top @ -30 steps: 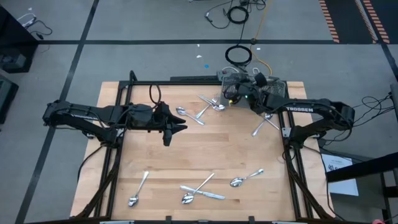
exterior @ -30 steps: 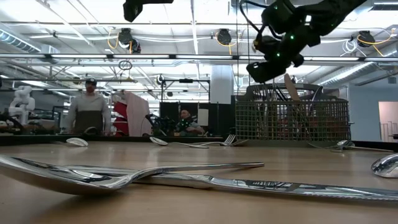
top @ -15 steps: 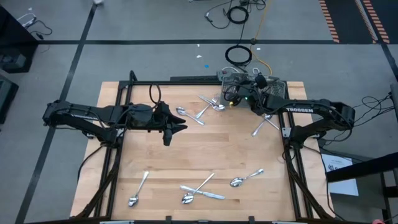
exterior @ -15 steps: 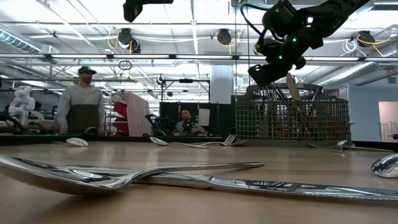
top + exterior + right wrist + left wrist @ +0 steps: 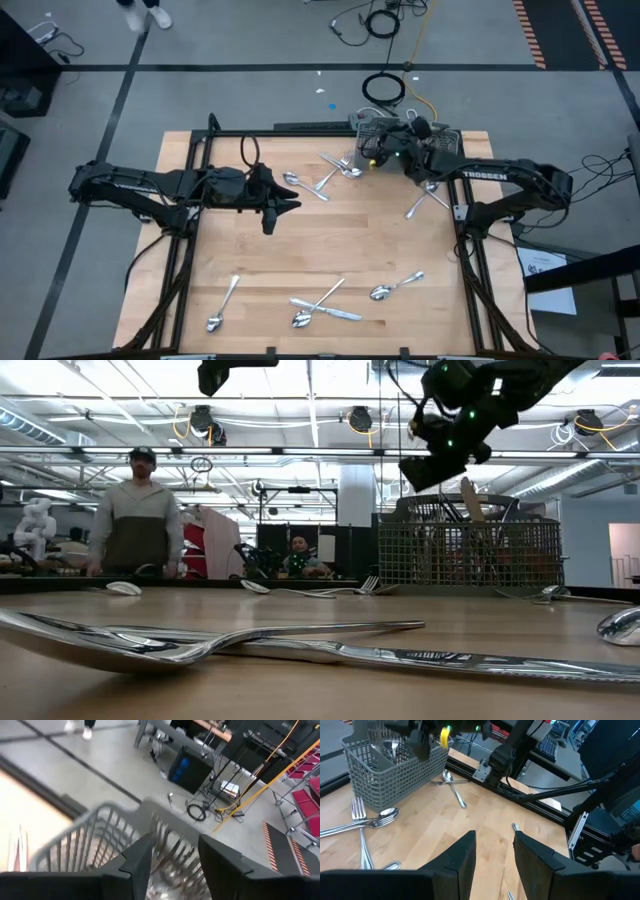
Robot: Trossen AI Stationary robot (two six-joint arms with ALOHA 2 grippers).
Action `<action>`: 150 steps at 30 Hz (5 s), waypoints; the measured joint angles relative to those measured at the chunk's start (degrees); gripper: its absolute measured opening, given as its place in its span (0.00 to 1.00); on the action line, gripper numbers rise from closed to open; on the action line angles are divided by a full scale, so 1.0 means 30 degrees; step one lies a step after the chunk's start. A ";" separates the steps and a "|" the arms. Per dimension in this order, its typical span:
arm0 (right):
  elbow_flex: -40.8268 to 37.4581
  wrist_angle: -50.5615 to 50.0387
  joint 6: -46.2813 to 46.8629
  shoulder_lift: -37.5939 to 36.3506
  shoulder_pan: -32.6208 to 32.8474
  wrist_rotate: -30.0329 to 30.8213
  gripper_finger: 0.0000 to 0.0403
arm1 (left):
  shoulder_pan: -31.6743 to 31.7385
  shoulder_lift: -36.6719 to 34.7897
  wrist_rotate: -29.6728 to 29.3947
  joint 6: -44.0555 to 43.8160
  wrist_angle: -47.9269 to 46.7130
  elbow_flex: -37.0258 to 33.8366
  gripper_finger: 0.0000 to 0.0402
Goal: Sort silverware
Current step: Put the silver fork into the gray utensil holder
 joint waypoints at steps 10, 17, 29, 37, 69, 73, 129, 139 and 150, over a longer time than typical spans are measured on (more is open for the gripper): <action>0.2287 0.0009 -0.0899 -0.1667 0.0275 -0.0581 0.49 | 0.0060 0.0000 0.0079 0.0730 -0.0692 0.0000 0.34; 0.3847 0.0068 -0.0357 -0.2527 0.0955 -0.5618 0.49 | 0.0327 0.0000 0.0079 0.1431 -0.1059 0.0000 0.34; 0.4181 -0.0672 0.3090 -0.2156 0.4582 -1.4526 0.49 | 0.0933 0.0757 0.3229 0.4781 -0.6157 0.0000 0.34; 0.4181 -0.0996 0.4910 -0.1626 0.7705 -1.4411 0.49 | 0.1746 0.3225 0.3262 0.7450 -0.7615 0.0000 0.34; 0.4174 -0.3314 1.2741 -0.1475 1.5219 -0.6781 0.49 | 1.1173 1.9152 0.3780 2.4258 -0.6865 1.2063 0.34; 0.4174 -0.3526 1.2879 -0.1475 1.5293 -0.6787 0.49 | 1.1147 2.0662 0.3838 2.4585 -0.8615 1.3851 0.34; 0.4174 -0.3104 1.3887 -0.1482 1.5271 -0.6963 0.49 | 1.4060 2.2564 0.7794 2.4993 -0.9020 1.5340 0.26; 0.4174 -0.2934 1.4169 -0.1482 1.5335 -0.6963 0.49 | 1.4025 2.2611 0.7273 2.5573 -1.0057 1.5369 0.26; 0.4174 -0.2951 1.4103 -0.1482 1.5635 -0.6963 0.49 | 1.3799 2.2423 0.5409 2.5575 -1.0945 1.5390 0.26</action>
